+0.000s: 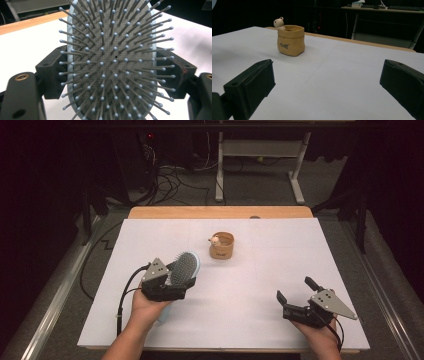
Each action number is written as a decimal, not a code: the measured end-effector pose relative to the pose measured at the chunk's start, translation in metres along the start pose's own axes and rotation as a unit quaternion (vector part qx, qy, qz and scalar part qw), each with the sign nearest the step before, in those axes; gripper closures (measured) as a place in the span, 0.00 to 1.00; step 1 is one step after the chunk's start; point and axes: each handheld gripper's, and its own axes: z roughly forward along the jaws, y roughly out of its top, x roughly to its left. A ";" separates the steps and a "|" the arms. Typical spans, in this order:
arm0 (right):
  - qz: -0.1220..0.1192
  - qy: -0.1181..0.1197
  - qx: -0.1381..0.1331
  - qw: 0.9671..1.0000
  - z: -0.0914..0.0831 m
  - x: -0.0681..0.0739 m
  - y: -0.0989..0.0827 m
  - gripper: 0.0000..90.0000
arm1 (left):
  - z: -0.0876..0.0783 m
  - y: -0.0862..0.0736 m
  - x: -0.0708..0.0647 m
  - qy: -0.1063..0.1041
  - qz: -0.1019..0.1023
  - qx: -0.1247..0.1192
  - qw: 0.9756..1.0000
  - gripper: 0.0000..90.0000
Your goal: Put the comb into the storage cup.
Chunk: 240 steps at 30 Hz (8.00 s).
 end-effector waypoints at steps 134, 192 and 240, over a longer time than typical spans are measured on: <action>0.027 0.163 -0.029 0.986 0.053 0.073 0.077 0.00 | 0.043 0.028 -0.058 -0.027 0.104 -0.085 0.991 0.22; 0.145 0.275 -0.009 0.950 0.069 0.086 0.079 0.44 | 0.048 0.032 -0.091 -0.037 0.133 -0.075 0.988 0.23; 0.174 0.259 0.004 0.950 0.069 0.082 0.080 0.62 | 0.052 0.031 -0.094 -0.020 0.139 -0.058 0.988 0.22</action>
